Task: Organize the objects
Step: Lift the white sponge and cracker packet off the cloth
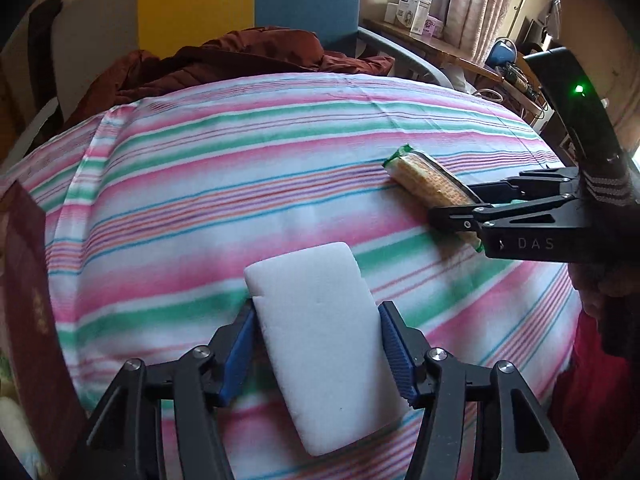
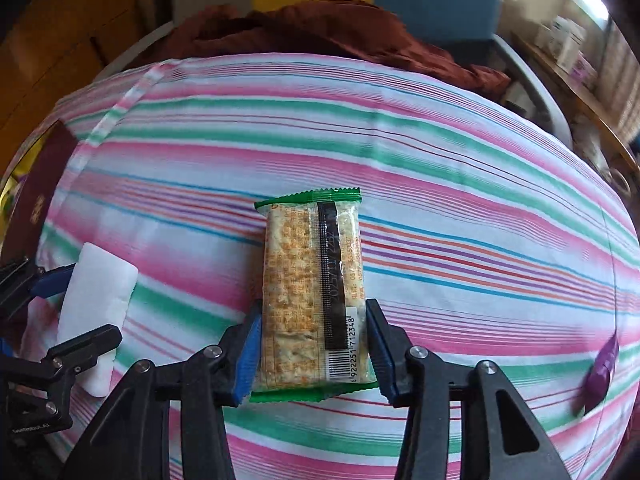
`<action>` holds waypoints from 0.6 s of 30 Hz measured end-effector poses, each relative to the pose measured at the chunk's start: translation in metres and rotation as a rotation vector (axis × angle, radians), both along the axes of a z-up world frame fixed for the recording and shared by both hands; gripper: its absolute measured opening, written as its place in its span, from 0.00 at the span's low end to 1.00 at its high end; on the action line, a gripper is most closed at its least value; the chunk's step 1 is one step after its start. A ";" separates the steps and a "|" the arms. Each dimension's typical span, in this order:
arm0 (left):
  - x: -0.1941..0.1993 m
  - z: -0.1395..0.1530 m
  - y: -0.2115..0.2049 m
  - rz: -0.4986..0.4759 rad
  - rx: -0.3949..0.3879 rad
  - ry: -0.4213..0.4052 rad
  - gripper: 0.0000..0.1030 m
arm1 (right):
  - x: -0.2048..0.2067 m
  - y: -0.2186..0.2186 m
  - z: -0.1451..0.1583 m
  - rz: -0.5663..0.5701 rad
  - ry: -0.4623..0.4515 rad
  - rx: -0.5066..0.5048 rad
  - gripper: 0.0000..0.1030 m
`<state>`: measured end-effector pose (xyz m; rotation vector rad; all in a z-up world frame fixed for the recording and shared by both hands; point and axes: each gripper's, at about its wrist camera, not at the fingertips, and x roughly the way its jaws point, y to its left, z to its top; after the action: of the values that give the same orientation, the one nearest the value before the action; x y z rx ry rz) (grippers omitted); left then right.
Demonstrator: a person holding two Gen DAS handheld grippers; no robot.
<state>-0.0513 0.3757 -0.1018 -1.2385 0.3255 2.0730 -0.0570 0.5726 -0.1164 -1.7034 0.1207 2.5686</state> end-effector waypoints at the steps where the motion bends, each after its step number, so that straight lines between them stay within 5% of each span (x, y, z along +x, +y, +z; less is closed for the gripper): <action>1: 0.003 0.000 -0.005 0.002 -0.001 -0.003 0.58 | 0.000 -0.004 0.000 0.015 0.000 -0.003 0.47; 18: 0.031 0.005 -0.052 -0.007 0.000 0.011 0.58 | 0.006 -0.052 0.002 -0.049 -0.145 0.014 0.46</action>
<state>-0.0199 0.3239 -0.0972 -1.2250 0.3339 2.0747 -0.0509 0.5209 -0.1144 -1.8497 0.1350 2.3970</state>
